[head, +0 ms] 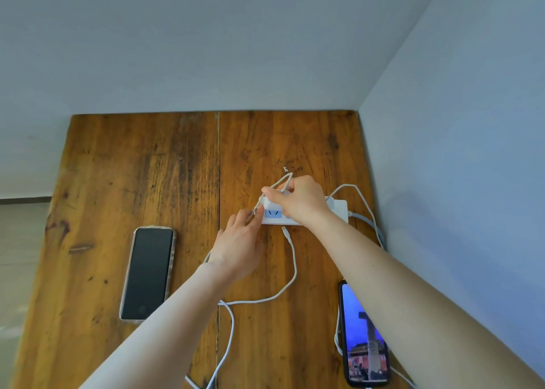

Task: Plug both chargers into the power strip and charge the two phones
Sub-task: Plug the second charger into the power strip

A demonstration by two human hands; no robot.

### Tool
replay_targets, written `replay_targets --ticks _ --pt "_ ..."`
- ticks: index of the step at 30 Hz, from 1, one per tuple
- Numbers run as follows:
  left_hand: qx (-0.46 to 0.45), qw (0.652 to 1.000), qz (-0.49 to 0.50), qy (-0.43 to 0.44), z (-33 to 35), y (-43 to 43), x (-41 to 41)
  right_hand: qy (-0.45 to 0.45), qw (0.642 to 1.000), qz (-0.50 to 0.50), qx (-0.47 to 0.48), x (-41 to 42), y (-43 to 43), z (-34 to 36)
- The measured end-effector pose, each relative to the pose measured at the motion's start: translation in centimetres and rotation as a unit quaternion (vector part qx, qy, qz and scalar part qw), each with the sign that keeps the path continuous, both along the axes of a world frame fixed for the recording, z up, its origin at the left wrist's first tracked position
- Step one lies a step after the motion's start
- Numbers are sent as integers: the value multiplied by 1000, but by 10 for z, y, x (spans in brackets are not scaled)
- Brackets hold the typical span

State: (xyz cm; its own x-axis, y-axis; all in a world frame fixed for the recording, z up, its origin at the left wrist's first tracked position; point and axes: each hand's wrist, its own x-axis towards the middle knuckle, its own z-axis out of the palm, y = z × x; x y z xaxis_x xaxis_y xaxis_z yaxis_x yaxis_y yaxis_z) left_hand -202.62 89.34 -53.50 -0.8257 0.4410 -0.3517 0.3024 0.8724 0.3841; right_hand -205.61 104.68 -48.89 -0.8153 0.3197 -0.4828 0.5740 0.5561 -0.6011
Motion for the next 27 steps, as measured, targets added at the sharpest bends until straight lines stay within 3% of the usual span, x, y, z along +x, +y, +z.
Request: replay_targets --ticks 18,27 --pt "61 996 43 -44 12 8 0 34 998 -3 58 10 -21 -10" --pt "45 995 60 -68 16 11 3 48 997 -17 63 13 -23 -10"
